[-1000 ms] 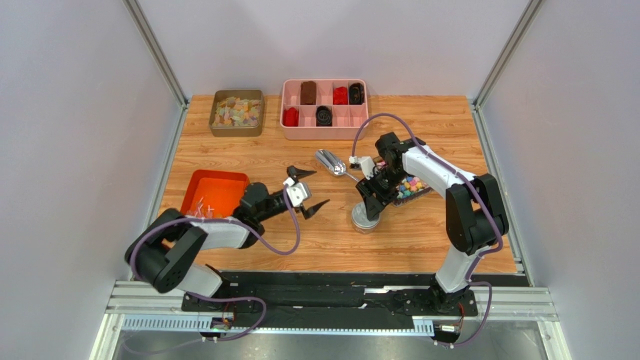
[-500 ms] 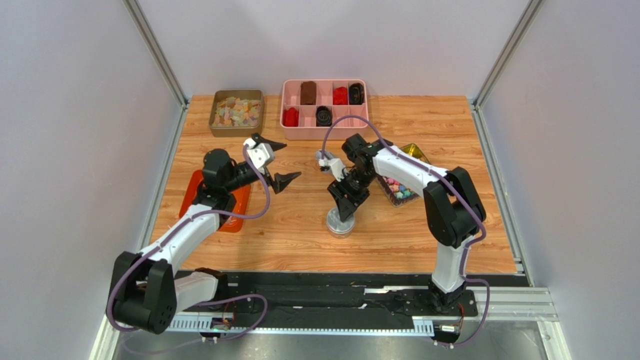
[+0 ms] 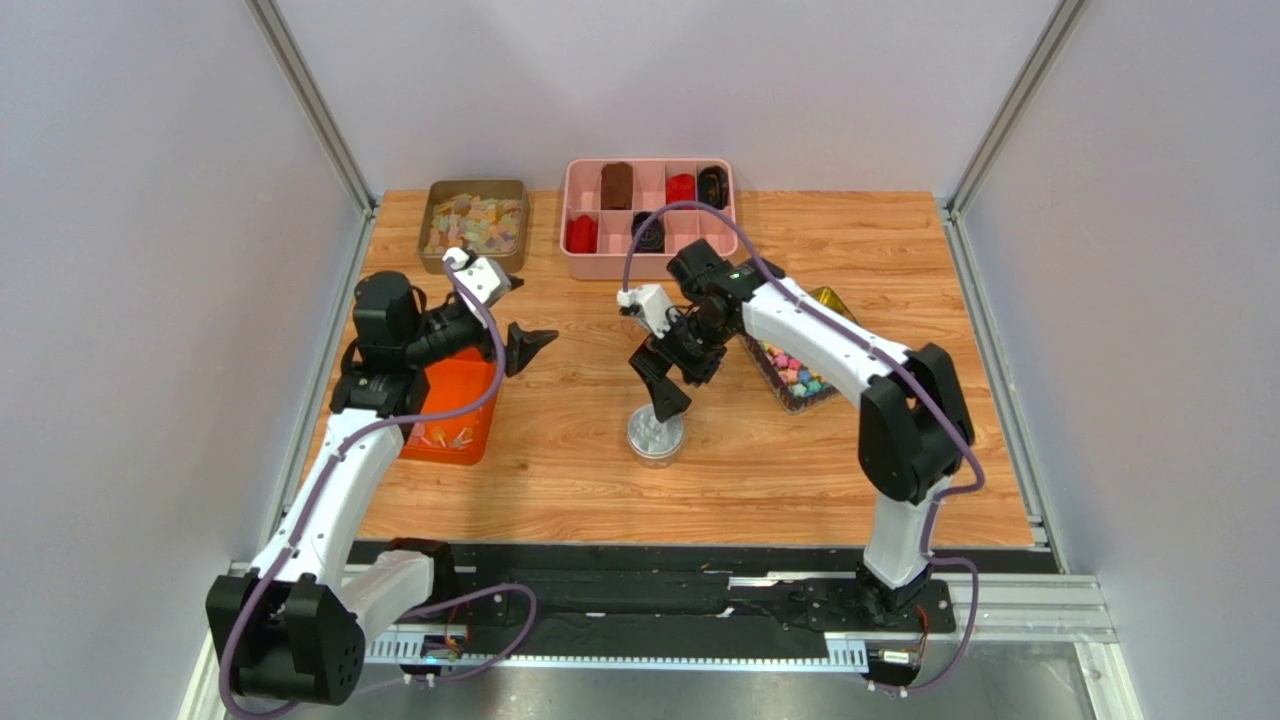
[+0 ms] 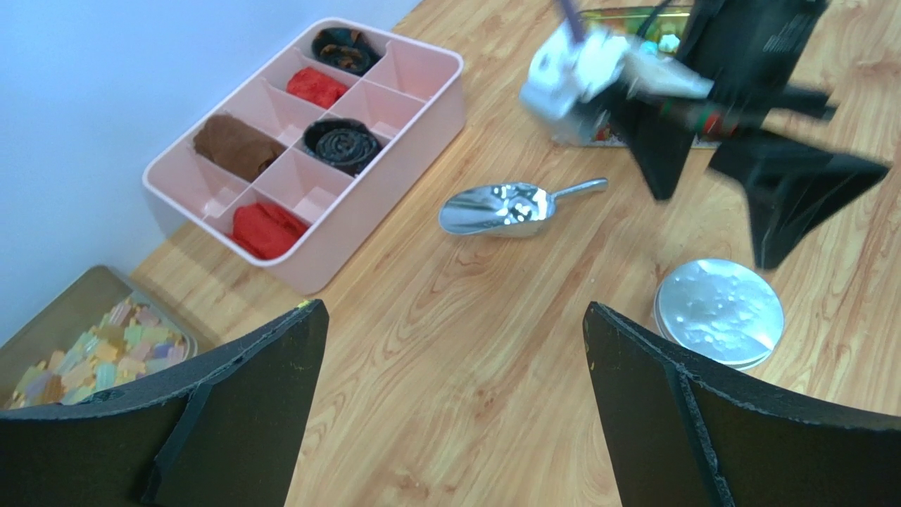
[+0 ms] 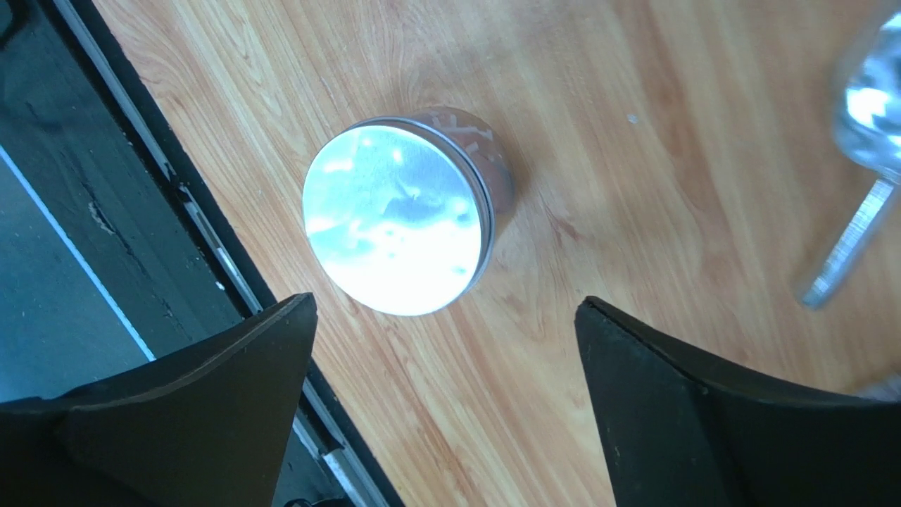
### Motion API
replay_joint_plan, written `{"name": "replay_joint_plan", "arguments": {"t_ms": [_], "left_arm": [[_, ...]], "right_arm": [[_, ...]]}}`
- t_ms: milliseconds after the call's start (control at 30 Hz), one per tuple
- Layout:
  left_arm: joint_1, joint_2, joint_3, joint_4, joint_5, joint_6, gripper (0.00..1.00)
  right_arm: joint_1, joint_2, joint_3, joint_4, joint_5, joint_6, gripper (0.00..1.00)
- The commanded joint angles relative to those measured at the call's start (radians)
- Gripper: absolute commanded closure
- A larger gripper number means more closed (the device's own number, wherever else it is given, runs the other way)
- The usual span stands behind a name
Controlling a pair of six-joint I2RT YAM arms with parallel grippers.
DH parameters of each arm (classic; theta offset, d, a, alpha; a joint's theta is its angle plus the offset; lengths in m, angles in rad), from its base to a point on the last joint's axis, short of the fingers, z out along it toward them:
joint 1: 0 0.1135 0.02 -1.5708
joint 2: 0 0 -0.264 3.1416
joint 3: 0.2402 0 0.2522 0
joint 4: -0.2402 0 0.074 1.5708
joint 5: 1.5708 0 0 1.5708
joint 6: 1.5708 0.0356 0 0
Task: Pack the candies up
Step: Move the packing bottle to the center of the board, then reset both arms
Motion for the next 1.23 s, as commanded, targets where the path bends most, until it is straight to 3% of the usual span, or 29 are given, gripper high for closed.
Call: {"name": "replay_joint_plan", "arguments": {"t_ms": [0,233,300,433,533,600,633,667,733,1200], "left_arm": [[0.035,-0.056,0.116,-0.157,0.015,0.029,0.01],[0.095,-0.059,0.382,-0.504,0.068,0.049,0.01],[0.145,-0.044,0.483,-0.63,0.178,0.056,0.01],[0.256,-0.03,0.591,-0.727,0.454,0.015,0.01],[0.352,-0.022,0.66,-0.718,0.649,-0.088,0.01],[0.404,-0.023,0.675,-0.614,0.743,-0.245,0.01],[0.409,-0.03,0.663,-0.528,0.783,-0.342,0.01],[0.411,-0.051,0.622,-0.328,0.785,-0.526,0.01],[0.409,-0.077,0.585,-0.143,0.776,-0.626,0.01],[0.409,-0.126,0.6,-0.165,0.765,-0.646,0.01]], "right_arm": [[-0.038,-0.188,0.079,-0.061,0.084,-0.055,0.0],[-0.135,-0.501,0.109,-0.092,0.131,-0.08,0.0],[-0.138,-0.619,0.104,-0.089,0.141,-0.086,0.0],[-0.138,-0.774,0.104,-0.084,0.096,-0.086,0.0],[-0.136,-0.857,0.119,-0.105,0.061,-0.103,0.0],[-0.136,-0.907,0.132,-0.124,0.044,-0.115,0.0],[-0.138,-0.921,0.133,-0.13,0.035,-0.126,0.0],[-0.136,-0.937,0.133,-0.136,0.023,-0.132,0.0],[-0.138,-0.973,0.127,-0.141,-0.013,-0.138,0.0],[-0.138,-1.003,0.084,-0.076,-0.049,-0.101,0.0]]}}
